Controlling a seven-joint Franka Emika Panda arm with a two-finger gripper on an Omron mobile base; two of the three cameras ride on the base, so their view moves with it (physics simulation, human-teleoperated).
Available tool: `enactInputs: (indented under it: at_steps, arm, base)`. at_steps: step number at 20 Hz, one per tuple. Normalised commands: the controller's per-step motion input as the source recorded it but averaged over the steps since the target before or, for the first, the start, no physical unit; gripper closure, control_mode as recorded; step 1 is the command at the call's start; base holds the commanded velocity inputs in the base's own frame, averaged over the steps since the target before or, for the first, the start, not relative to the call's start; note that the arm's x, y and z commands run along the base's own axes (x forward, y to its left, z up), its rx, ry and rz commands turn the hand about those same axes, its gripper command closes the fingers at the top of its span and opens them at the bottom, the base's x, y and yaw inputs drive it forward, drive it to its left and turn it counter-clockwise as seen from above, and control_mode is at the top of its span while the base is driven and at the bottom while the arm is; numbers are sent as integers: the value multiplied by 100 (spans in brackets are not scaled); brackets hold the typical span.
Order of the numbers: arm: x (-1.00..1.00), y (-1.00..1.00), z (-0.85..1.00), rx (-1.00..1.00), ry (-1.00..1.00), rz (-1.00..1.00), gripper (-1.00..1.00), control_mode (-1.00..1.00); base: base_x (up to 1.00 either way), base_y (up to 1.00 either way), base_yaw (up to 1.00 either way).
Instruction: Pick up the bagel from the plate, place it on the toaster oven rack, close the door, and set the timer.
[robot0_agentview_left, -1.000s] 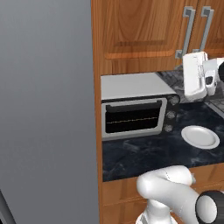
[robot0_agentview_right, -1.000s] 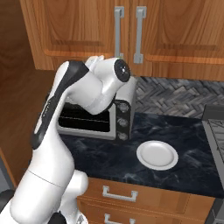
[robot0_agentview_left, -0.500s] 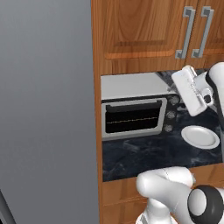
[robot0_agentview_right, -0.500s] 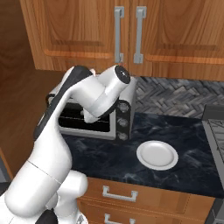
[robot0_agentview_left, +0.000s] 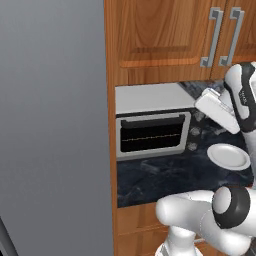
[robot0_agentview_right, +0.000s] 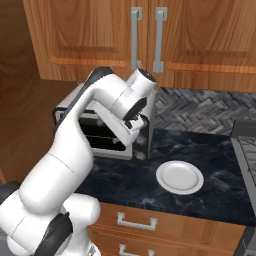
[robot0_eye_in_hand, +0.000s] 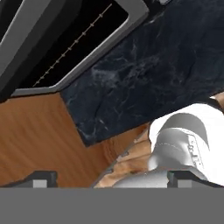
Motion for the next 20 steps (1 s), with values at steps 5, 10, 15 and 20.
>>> enactInputs:
  at_steps: [5, 10, 15, 20]
  arm:
    - [0, 0, -30, -20, -29, 21, -100, -100]
    - [-11, 0, -36, -22, -53, 15, -100, -100]
    - [-10, 0, -50, -21, -58, 10, -100, -100]
    - [0, 0, -39, -19, -29, 6, -100, -100]
  base:
    - [0, 0, 0]
    - [0, 0, 0]
    - [0, 0, 0]
    - [0, 0, 0]
